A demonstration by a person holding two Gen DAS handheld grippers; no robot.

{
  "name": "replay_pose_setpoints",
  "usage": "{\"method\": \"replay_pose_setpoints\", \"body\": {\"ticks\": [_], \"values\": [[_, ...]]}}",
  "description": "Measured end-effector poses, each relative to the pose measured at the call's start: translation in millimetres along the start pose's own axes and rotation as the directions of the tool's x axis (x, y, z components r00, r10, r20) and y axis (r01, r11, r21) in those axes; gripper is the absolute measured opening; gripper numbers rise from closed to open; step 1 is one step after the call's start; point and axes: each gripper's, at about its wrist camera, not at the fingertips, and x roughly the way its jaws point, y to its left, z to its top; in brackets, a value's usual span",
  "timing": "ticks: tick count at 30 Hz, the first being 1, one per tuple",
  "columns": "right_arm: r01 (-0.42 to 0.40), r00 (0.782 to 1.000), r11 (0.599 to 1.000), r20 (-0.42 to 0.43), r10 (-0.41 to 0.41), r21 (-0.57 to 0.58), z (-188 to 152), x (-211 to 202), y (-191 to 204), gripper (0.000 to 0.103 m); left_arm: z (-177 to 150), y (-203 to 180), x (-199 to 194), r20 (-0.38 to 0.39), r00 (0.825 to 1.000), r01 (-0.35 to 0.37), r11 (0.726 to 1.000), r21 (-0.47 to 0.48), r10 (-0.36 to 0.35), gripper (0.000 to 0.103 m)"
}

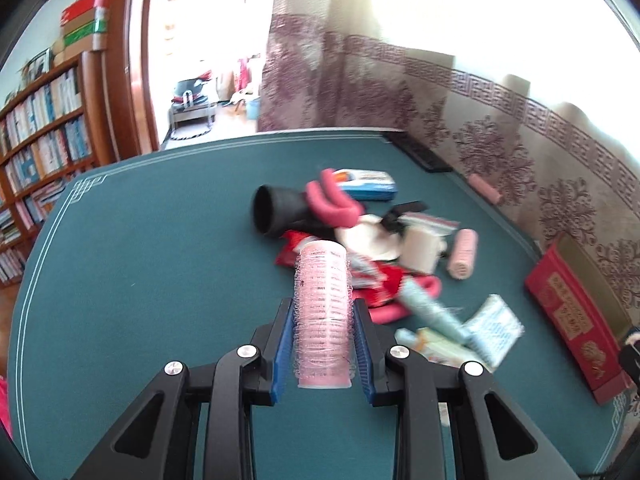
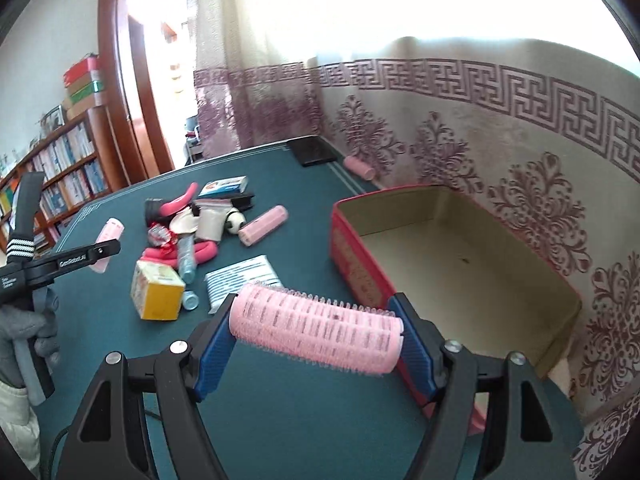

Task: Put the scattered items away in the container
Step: 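Carry both pink rollers to the red tin box and release them inside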

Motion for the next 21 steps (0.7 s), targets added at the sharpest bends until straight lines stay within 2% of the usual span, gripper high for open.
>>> {"method": "replay_pose_setpoints", "body": {"ticks": [5,9,17,21], "values": [[0.081,0.995,0.994,0.052,-0.085,0.072,8.4,-12.5,-41.3,0.077,14.5,-53.7,-11.2,0.020,0.995,0.096,0.992,0.083,-0.098,0.030],[0.130,0.988,0.986,0.070,-0.138,0.108,11.6,-19.2,-67.4,0.077,25.0,-108.3,-13.5,0.020,0.983,0.175,0.969,0.175,-0.181,0.030],[0.199,0.974,0.970,0.081,-0.211,0.138,10.4,-26.3,-100.5,0.077,39.4,-198.7,-7.2,-0.026,0.944,0.321,0.899,0.297,-0.329,0.030],[0.217,0.969,0.964,0.084,-0.231,0.152,9.9,-27.9,-112.4,0.077,42.6,-233.5,-4.6,-0.051,0.916,0.392,0.860,0.325,-0.398,0.030]]}}
